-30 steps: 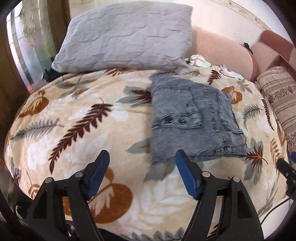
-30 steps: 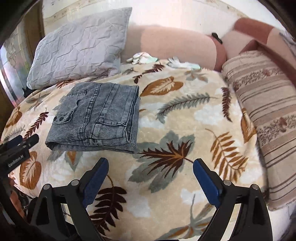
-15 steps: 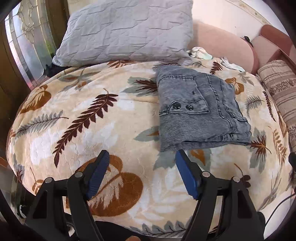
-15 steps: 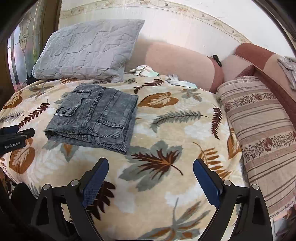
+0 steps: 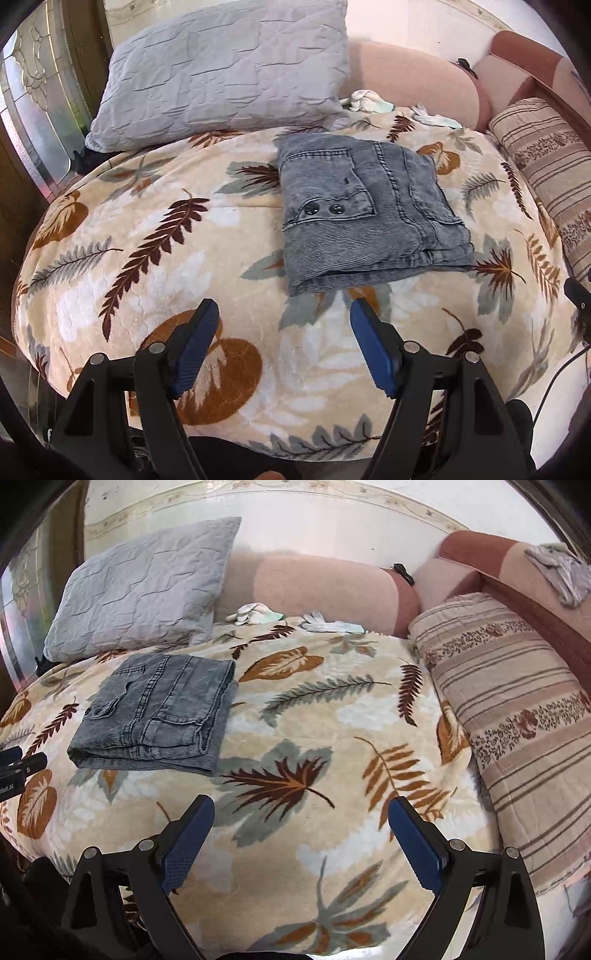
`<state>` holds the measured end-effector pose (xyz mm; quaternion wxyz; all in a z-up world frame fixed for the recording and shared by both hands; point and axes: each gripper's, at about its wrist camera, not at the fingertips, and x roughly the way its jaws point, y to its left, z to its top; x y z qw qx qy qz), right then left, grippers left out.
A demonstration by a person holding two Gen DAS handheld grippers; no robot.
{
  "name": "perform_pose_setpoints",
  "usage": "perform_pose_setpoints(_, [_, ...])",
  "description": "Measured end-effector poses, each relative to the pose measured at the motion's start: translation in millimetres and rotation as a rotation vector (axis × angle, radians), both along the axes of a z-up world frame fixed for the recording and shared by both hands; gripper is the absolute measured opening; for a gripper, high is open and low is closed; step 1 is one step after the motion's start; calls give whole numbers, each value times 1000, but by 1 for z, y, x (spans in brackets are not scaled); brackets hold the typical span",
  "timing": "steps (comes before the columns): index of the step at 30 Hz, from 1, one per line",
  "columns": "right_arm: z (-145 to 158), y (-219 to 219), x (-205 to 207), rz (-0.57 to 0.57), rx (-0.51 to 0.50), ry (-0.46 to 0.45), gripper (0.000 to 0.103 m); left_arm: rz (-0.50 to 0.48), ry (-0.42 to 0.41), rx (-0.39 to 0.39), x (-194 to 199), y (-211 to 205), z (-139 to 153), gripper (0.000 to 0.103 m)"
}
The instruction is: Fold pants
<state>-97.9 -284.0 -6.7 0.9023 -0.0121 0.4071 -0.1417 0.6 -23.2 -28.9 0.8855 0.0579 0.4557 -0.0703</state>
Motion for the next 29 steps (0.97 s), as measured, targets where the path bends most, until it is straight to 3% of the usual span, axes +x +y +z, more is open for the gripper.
perform_pose_setpoints(20, [-1,-3,2,4,-8,8,96,-32,11,-10,-2,-8,0,74])
perform_pose_setpoints(25, [-4,-3,5,2,-10,21,96,-57,-23,-68,-3,-8,13,75])
perform_pose_setpoints(29, [-9,-9,15,-3,-13,44,96,-61,-38,-34,4,-11,19,75])
